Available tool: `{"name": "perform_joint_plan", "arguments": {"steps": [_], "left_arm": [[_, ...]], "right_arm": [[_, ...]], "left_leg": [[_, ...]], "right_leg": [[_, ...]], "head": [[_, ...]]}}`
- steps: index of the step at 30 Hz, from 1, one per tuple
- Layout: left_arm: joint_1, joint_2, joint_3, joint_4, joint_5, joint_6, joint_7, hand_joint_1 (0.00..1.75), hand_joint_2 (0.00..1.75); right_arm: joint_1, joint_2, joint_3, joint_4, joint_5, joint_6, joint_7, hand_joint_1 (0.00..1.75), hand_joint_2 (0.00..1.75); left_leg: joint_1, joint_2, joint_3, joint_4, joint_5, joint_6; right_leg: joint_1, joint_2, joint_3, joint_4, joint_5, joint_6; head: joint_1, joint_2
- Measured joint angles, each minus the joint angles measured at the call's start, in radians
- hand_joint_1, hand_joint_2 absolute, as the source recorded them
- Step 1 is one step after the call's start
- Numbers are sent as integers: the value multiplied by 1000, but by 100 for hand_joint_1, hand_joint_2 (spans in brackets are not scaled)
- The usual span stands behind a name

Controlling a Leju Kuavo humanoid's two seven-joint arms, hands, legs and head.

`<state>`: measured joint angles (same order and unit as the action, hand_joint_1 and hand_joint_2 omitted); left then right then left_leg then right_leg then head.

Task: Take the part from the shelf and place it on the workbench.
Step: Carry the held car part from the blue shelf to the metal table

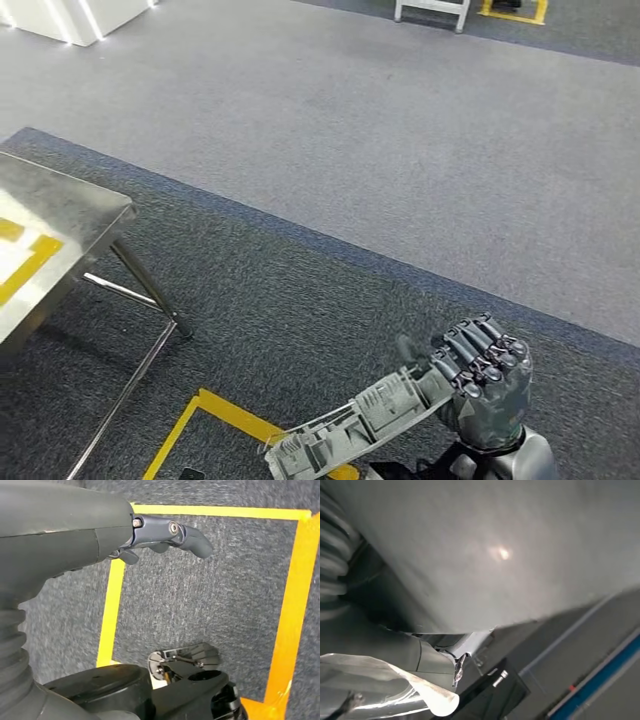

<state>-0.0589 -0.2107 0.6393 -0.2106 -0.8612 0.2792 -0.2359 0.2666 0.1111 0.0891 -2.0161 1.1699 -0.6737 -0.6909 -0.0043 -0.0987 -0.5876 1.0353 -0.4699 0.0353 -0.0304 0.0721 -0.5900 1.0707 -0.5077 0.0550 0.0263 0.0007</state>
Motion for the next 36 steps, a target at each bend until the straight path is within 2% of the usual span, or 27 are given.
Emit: {"name": "perform_joint_plan", "arguments": {"steps": [1, 2, 4, 5, 6, 8, 9, 10, 11, 12, 13, 15, 17, 19, 20, 21, 23, 24, 25, 26, 27, 28, 30, 32, 34, 35, 36], "left_arm": [[0, 0, 4, 0, 3, 0, 2, 0, 175], [1, 0, 7, 0, 5, 0, 3, 0, 175], [5, 0, 12, 0, 6, -1, 5, 0, 175], [7, 0, 15, 0, 6, -1, 6, 0, 175], [7, 1, 18, 0, 7, 0, 6, 0, 175], [4, 0, 23, 0, 10, 6, 6, 0, 175], [3, 0, 26, 0, 11, 10, 4, 0, 175], [4, 0, 29, 0, 12, 14, 3, 0, 175], [5, 1, 31, 0, 13, 16, 2, 0, 175], [7, 1, 33, 0, 13, 18, 1, 0, 175], [8, 1, 35, 0, 14, 19, 1, 0, 175], [7, 2, 38, 0, 15, 19, -2, 0, 175], [4, 2, 43, 0, 21, 19, -11, 0, 175], [6, 2, 52, 0, 31, 17, -17, 0, 175], [7, 2, 56, 0, 36, 16, -18, 0, 175], [8, 2, 60, 0, 40, 15, -18, 0, 175], [5, 0, 66, 0, 44, 14, -19, 0, 175], [3, 0, 67, 0, 44, 13, -20, 0, 175], [3, -1, 68, 0, 43, 12, -20, 0, 175], [3, -1, 69, 0, 42, 11, -20, 0, 175], [4, -2, 70, 0, 40, 11, -21, 0, 175], [5, -2, 71, 0, 39, 10, -22, 0, 175], [4, -4, 73, 0, 36, 10, -26, 0, 175], [4, -5, 76, 0, 35, 9, -30, 0, 175], [7, -5, 77, 0, 34, 8, -29, 0, 175], [9, -4, 78, 0, 33, 7, -28, 0, 175], [10, -4, 79, 0, 32, 4, -27, 0, 175]], "right_arm": [[-8, 0, 1, 3, 0, 0, 0, 175, 175], [-15, 0, 3, 6, 0, 0, 0, 175, 175], [-27, 2, 11, 12, 3, 0, 0, 175, 175], [-33, 3, 15, 14, 4, 0, 0, 175, 175], [-37, 6, 18, 15, 6, 0, 0, 175, 175], [-42, 13, 18, 17, 12, 0, 0, 175, 175], [-43, 16, 17, 17, 14, 0, 0, 175, 175], [-44, 18, 17, 18, 15, 0, 0, 175, 175], [-45, 21, 17, 19, 14, 0, 0, 175, 175], [-48, 23, 17, 19, 13, 0, 0, 175, 175], [-50, 25, 17, 20, 13, 0, 0, 175, 175], [-55, 29, 18, 21, 12, 0, 0, 175, 175], [-59, 34, 20, 23, 12, 0, 0, 175, 175], [-66, 37, 25, 27, 11, 0, 0, 175, 175], [-70, 39, 28, 30, 10, 0, 0, 175, 175], [-73, 40, 31, 32, 9, 0, 0, 175, 175], [-74, 41, 34, 36, 5, 0, 0, 175, 175], [-74, 41, 34, 38, 3, 0, 0, 175, 175], [-73, 41, 34, 41, 1, 0, 0, 175, 175], [-73, 41, 34, 44, -2, 0, 0, 175, 175], [-73, 41, 34, 45, -3, 0, 0, 175, 175], [-73, 41, 34, 46, -4, 0, 0, 175, 175], [-73, 41, 35, 46, -2, 0, 0, 175, 175], [-74, 42, 36, 46, 1, 0, 0, 175, 175], [-76, 44, 40, 46, 1, 0, 0, 175, 175], [-79, 45, 42, 46, 1, 0, 0, 175, 175], [-81, 47, 45, 46, 0, 0, 0, 175, 175]], "left_leg": [[1, -12, -5, 3, 0, -6], [3, -23, -11, 4, 3, -13], [7, -41, -18, 5, 6, -25], [7, -29, -22, 14, 0, -29], [5, -4, -35, 40, -16, -34], [3, 59, -89, 154, -74, -41], [5, 75, -122, 221, -102, -44], [7, 82, -145, 269, -116, -46], [8, 85, -151, 283, -110, -47], [8, 88, -139, 260, -87, -46], [8, 95, -109, 202, -51, -44], [-1, 142, -43, 72, -2, -34], [-11, 174, -17, 13, 2, -22], [-11, 157, -18, 5, 1, -9], [-9, 146, -16, 1, 2, -3], [-6, 135, -13, -3, 4, 4], [-2, 111, -10, -6, 6, 14], [-2, 96, -10, -6, 7, 16], [-2, 82, -10, -6, 6, 17], [-2, 67, -9, -6, 6, 17], [-2, 52, -7, -6, 6, 17], [-2, 37, -5, -6, 5, 16], [-1, 8, -5, -2, 2, 10], [1, -14, -11, 1, 2, -1], [4, -34, -17, 0, 6, -14], [4, -29, -19, 4, 3, -20], [2, -10, -26, 22, -9, -25]], "right_leg": [[-2, 21, 13, -28, 4, -1], [-2, 30, 18, -35, 0, -5], [0, 6, 24, -40, 2, -16], [0, -8, 27, -43, 3, -23], [-1, -25, 31, -46, 2, -29], [3, -61, 37, -49, -1, -38], [5, -80, 38, -49, -3, -41], [7, -97, 39, -49, -5, -42], [8, -112, 40, -49, -7, -43], [8, -125, 43, -49, -10, -42], [8, -138, 47, -49, -12, -41], [12, -160, 54, -48, -19, -34], [18, -180, 58, -48, -25, -25], [19, -196, 60, -50, -30, -14], [16, -185, 59, -44, -37, -9], [14, -163, 50, -23, -53, -5], [11, -103, 1, 80, -104, -1], [10, -87, -37, 149, -129, 0], [11, -79, -70, 202, -141, 1], [11, -76, -91, 226, -135, 2], [11, -73, -93, 210, -109, 1], [10, -66, -77, 158, -69, 0], [6, -24, -23, 27, -5, -5], [5, 9, 9, -36, 8, -11], [6, -4, 17, -42, 7, -20], [5, -15, 20, -45, 8, -25], [4, -28, 24, -49, 8, -30]], "head": [[0, 0], [-1, 0], [-1, 0], [-4, 0], [-8, 0], [-15, 0], [-16, 0], [-16, 0], [-16, 0], [-16, 0], [-16, 0], [-16, 0], [-14, 0], [-12, 0], [-10, 0], [-8, 0], [-3, 0], [-2, 0], [-1, 0], [-1, 0], [-2, 0], [-2, 0], [-2, 0], [-3, 0], [-3, 0], [-3, 0], [-7, 0]]}}
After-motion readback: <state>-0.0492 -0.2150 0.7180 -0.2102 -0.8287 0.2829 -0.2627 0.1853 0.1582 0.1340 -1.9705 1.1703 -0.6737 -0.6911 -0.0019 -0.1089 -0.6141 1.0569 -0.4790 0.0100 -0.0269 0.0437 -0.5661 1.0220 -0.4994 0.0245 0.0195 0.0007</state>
